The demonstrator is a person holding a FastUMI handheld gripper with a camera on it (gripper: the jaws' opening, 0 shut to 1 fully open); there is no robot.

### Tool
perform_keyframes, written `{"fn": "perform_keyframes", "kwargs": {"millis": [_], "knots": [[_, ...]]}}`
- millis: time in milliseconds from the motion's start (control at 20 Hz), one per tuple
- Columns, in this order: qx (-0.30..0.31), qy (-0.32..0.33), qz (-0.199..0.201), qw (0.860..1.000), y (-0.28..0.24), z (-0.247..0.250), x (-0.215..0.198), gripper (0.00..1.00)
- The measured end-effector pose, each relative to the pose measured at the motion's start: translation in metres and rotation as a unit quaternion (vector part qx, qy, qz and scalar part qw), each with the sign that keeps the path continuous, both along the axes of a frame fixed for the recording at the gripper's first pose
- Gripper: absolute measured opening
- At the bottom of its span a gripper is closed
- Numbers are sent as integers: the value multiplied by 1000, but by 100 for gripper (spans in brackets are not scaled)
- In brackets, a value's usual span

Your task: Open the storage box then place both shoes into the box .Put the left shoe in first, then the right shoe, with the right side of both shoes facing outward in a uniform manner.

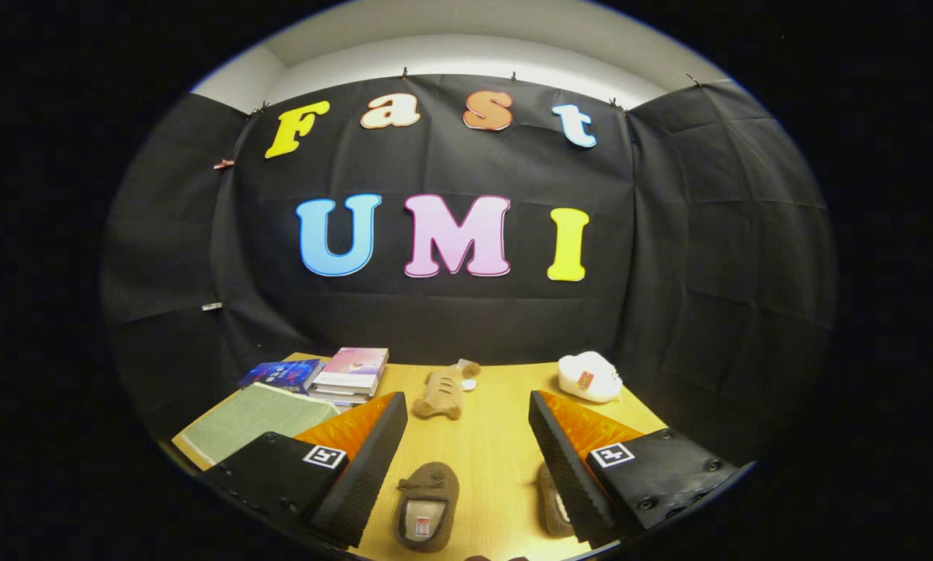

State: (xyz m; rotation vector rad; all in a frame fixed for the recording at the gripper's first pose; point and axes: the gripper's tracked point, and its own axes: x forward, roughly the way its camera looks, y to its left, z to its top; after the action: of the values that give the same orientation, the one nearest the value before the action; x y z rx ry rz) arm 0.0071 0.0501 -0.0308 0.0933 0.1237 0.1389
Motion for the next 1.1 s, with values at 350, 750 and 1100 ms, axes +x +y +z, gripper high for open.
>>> {"fn": "perform_keyframes", "kwargs": {"millis": [350, 750, 1100], "knots": [[13, 23, 50, 998, 25, -12, 5, 98], [114, 126, 206, 964, 97, -56, -7, 98], [189, 228, 317, 901, 155, -103, -34, 98]]}}
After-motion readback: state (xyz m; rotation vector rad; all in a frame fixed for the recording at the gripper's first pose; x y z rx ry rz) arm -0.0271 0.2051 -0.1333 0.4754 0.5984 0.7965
